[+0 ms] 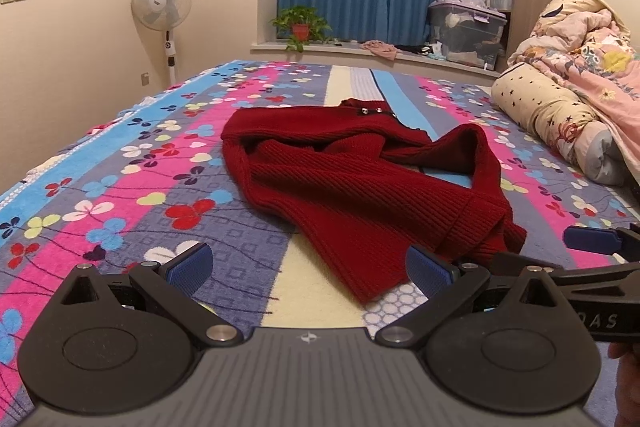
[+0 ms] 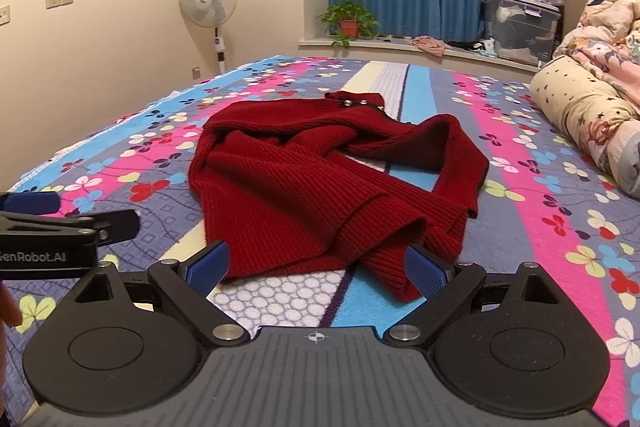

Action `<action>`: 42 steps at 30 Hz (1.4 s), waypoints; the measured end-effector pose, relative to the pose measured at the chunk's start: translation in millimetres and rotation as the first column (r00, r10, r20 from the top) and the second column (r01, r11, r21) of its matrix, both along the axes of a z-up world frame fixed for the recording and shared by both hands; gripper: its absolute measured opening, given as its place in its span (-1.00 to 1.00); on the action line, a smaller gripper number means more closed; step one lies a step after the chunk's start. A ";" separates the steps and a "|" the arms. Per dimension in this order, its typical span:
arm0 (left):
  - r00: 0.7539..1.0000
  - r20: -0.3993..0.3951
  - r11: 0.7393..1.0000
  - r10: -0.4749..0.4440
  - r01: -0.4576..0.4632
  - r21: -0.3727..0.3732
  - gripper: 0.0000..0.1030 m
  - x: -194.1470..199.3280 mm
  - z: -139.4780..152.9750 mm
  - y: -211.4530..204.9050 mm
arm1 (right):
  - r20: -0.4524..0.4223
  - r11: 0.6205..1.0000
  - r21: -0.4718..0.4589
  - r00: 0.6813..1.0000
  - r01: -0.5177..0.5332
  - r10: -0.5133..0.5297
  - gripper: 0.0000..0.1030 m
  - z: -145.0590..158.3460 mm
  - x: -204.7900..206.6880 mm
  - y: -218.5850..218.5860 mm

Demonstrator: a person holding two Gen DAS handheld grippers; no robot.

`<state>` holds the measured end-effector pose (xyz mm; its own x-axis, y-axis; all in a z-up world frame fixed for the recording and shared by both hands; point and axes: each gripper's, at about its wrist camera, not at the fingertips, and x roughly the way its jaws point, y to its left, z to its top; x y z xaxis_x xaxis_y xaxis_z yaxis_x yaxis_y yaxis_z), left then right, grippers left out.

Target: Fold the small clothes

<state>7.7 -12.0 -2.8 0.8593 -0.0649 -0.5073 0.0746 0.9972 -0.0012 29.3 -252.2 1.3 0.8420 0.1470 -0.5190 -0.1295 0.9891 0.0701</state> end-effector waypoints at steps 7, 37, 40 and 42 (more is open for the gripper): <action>1.000 0.024 1.000 0.010 -0.010 -0.013 0.99 -1.4 4.6 3.1 | 0.001 1.000 -0.009 1.000 -0.005 0.005 0.78 0.2 -0.5 2.6; 0.989 -0.093 0.993 0.114 -0.116 -0.024 -0.39 188.9 -44.8 59.2 | -0.117 0.988 0.115 0.989 0.106 -0.093 -0.44 12.1 44.0 -54.6; 0.970 -0.157 0.971 0.185 -0.205 -0.126 0.02 228.0 -64.6 69.9 | -0.135 0.986 0.123 0.986 0.110 -0.094 -0.44 9.8 50.8 -58.0; 0.953 -0.196 0.954 0.231 -0.262 -0.149 0.23 250.2 -77.5 74.1 | -0.138 0.986 0.132 0.987 0.104 -0.086 -0.40 10.4 54.1 -60.0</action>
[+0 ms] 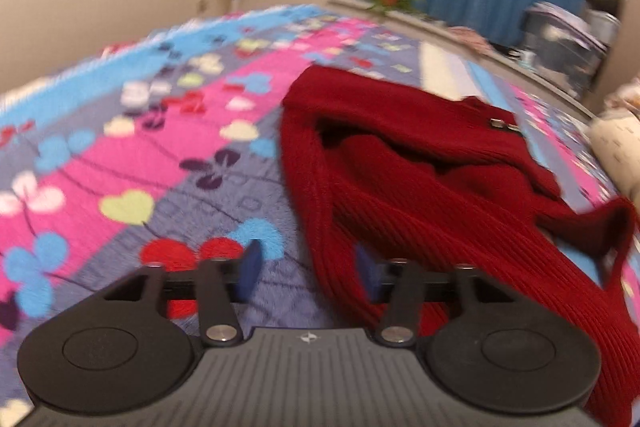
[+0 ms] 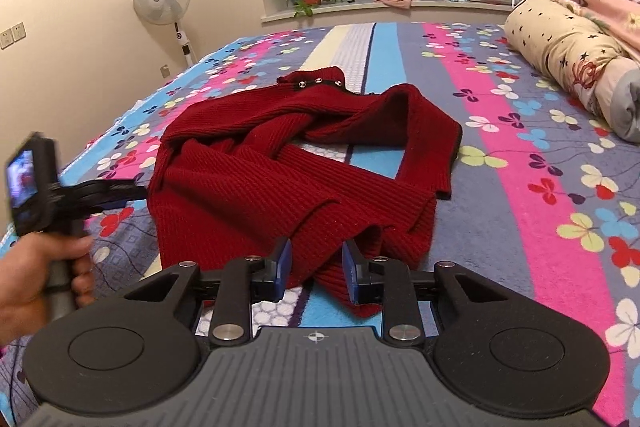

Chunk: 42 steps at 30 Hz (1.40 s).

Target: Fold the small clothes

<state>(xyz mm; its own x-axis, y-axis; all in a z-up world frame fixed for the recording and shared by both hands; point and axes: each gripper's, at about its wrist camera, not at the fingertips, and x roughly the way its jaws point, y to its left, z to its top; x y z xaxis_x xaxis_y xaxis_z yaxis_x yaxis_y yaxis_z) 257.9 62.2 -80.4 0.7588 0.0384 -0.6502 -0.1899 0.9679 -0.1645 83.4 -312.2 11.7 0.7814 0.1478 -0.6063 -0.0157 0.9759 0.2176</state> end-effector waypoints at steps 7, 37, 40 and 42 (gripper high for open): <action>1.000 -0.007 1.000 0.023 -0.023 0.003 0.10 28.0 -22.7 -13.1 | -0.008 1.000 -0.009 1.000 -0.007 0.007 -0.33 -4.3 10.4 -6.1; 0.989 -0.091 0.963 0.120 -0.138 -0.230 0.01 -130.3 68.9 211.8 | -0.048 0.999 0.017 0.998 0.033 -0.032 -0.28 -20.9 26.8 -21.8; 0.984 -0.176 0.959 0.023 -0.071 -0.274 0.01 -143.9 52.1 198.4 | -0.091 0.999 0.015 0.995 0.032 -0.030 -0.05 -36.7 45.7 -22.5; 0.968 -0.241 0.953 -0.069 -0.008 -0.304 0.01 -146.5 36.2 184.2 | -0.112 1.000 0.016 0.994 0.018 -0.016 -0.01 -48.8 60.4 -22.5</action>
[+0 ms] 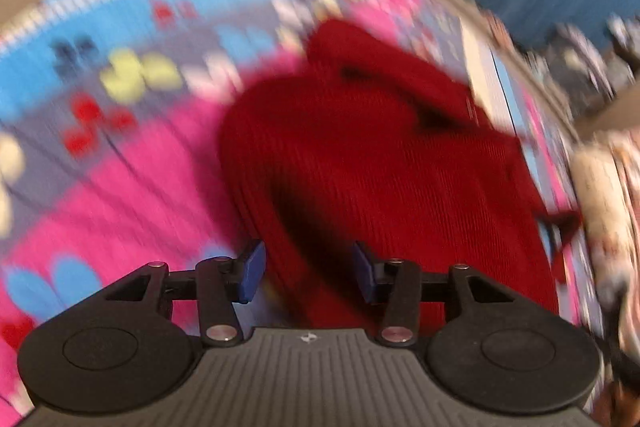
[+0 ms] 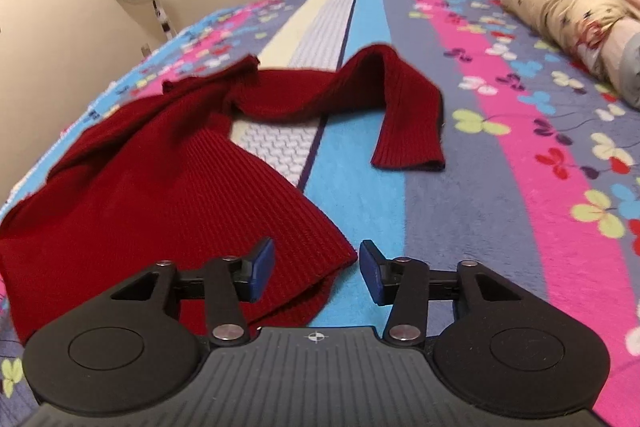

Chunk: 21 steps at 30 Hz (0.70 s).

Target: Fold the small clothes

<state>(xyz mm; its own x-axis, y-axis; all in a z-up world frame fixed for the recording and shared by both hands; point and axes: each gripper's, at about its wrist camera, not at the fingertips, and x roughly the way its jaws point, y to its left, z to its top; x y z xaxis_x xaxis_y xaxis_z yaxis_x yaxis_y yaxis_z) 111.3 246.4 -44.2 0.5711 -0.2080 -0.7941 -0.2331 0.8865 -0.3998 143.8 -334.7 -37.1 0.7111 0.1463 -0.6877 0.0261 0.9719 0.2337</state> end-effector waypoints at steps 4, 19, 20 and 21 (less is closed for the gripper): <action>0.995 -0.049 0.993 -0.093 0.096 0.074 0.01 -3.4 -18.9 -23.7 | -0.043 0.999 0.004 0.998 -0.043 0.043 0.06 -25.1 22.3 6.8; 0.933 0.251 0.950 -0.259 0.200 0.238 -0.81 -87.9 65.9 -3.3 | 0.165 0.995 0.092 0.986 -0.043 0.027 -0.80 28.6 -19.2 -4.9; 0.932 0.252 0.950 -0.261 0.201 0.240 -0.82 -99.1 72.6 5.2 | 0.172 0.991 0.120 0.984 -0.058 0.036 -0.81 44.3 -29.9 -8.9; 0.934 0.245 0.951 -0.260 0.204 0.232 -0.83 -112.3 76.7 15.4 | 0.181 0.990 0.125 0.982 -0.071 0.047 -0.81 59.9 -42.5 -11.8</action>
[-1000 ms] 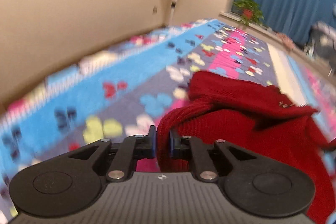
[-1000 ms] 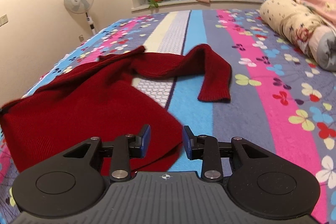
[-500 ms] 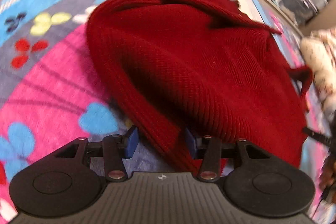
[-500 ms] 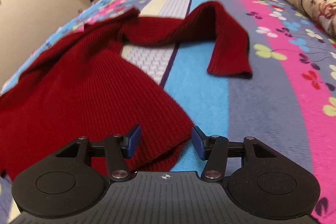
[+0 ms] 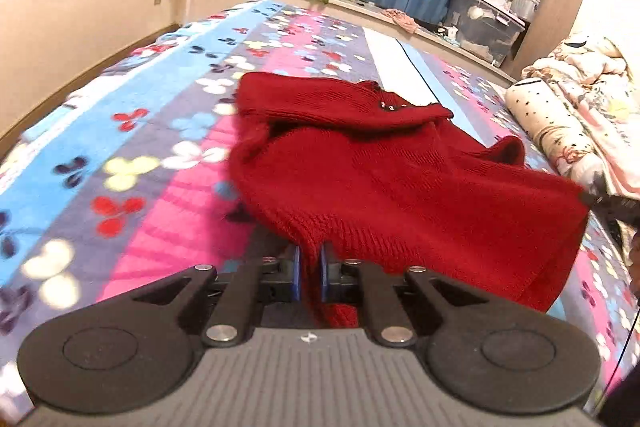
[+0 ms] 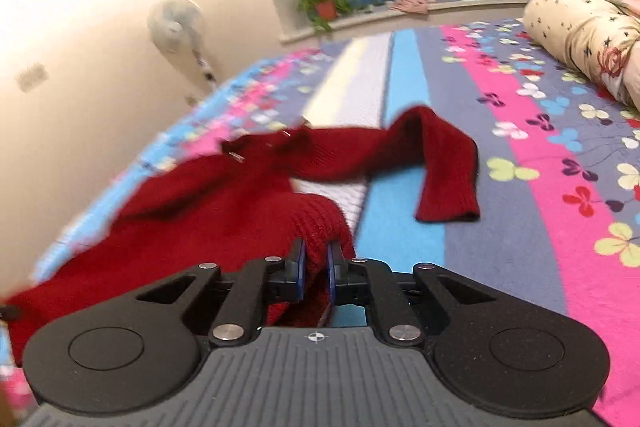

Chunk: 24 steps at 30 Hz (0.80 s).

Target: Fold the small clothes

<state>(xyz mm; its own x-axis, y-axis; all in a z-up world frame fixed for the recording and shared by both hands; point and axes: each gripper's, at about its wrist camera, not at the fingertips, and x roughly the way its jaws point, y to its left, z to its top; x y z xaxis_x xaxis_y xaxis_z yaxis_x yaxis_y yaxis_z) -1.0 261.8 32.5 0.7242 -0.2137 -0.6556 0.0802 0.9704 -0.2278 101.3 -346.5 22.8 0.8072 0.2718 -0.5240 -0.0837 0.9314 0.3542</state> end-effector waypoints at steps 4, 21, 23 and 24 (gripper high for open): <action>1.000 -0.015 1.000 0.006 -0.006 0.006 -0.83 -30.3 3.6 25.8 | -0.032 0.998 -0.062 0.999 -0.005 0.003 -0.92 32.6 -48.5 -10.5; 0.944 -0.331 0.999 -0.010 0.025 0.039 0.03 3.7 -67.7 12.7 | -0.411 0.994 -0.110 0.910 0.017 -0.061 0.05 -88.7 -6.2 -7.6; 0.936 -0.352 0.995 -0.018 0.050 0.083 0.02 4.8 -76.5 6.2 | -0.428 0.992 -0.123 0.903 -0.005 -0.049 -0.04 -97.5 -8.2 1.4; 0.935 -0.355 0.994 -0.024 0.061 0.093 0.00 4.0 -77.9 4.3 | -0.404 0.987 -0.160 0.914 -0.026 -0.041 -0.19 -95.8 -10.1 8.8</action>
<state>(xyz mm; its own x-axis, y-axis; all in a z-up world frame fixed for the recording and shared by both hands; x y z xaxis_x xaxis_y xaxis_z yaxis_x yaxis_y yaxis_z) 3.0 266.1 -45.4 0.4343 -0.1586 -0.8867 0.0540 0.9872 -0.1502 91.2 -337.7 -73.0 0.5184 0.1529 -0.8413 0.0427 0.9780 0.2040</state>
